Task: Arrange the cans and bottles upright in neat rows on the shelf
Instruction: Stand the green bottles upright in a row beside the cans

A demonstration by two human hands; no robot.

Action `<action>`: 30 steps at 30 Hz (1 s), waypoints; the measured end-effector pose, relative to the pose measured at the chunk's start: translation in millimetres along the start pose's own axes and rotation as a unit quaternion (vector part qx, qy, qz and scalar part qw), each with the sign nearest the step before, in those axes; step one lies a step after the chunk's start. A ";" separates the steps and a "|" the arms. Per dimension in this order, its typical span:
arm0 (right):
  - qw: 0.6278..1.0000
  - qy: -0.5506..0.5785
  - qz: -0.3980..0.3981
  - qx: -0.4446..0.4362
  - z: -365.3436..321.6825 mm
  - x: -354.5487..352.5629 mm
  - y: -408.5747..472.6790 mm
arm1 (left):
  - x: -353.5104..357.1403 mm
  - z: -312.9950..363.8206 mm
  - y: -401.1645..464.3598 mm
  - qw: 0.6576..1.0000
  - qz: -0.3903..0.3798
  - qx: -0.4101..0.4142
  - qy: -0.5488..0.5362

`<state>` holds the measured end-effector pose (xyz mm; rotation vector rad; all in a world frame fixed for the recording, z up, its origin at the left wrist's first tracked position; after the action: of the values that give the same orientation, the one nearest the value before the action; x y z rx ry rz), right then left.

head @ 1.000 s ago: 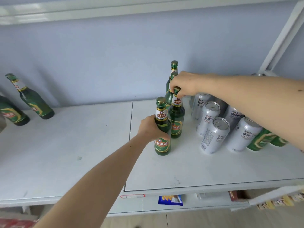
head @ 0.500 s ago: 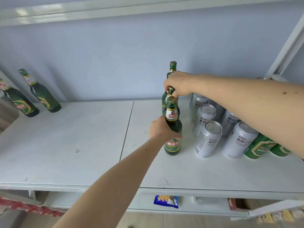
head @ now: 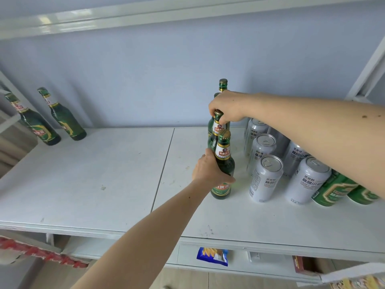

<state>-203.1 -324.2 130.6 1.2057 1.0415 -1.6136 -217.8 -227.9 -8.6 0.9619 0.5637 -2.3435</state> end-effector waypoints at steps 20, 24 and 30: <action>0.993 -0.067 -0.064 0.079 -20.3 -56.6 8.2 | -63.4 -39.8 8.1 0.993 -0.064 0.009 0.099; 0.994 -0.061 -0.049 0.072 -62.8 -82.8 38.9 | -107.0 -78.8 8.8 0.995 -0.049 -0.006 0.091; 0.998 -0.043 -0.036 0.037 -171.8 -111.2 113.5 | -208.5 -191.6 -1.3 0.995 -0.020 -0.052 0.087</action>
<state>-29.8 -179.3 191.6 1.1481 0.9894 -1.7578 3.7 -53.7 18.6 1.1215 0.7721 -2.2540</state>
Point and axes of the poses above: each hand's wrist, its own y-axis towards the middle knuckle, its own x-axis out of the palm, z = x × y, the point moved 10 cm from there along y, towards the middle knuckle, and after that the axes turned 4 degrees about -y, right-handed, at the moved point
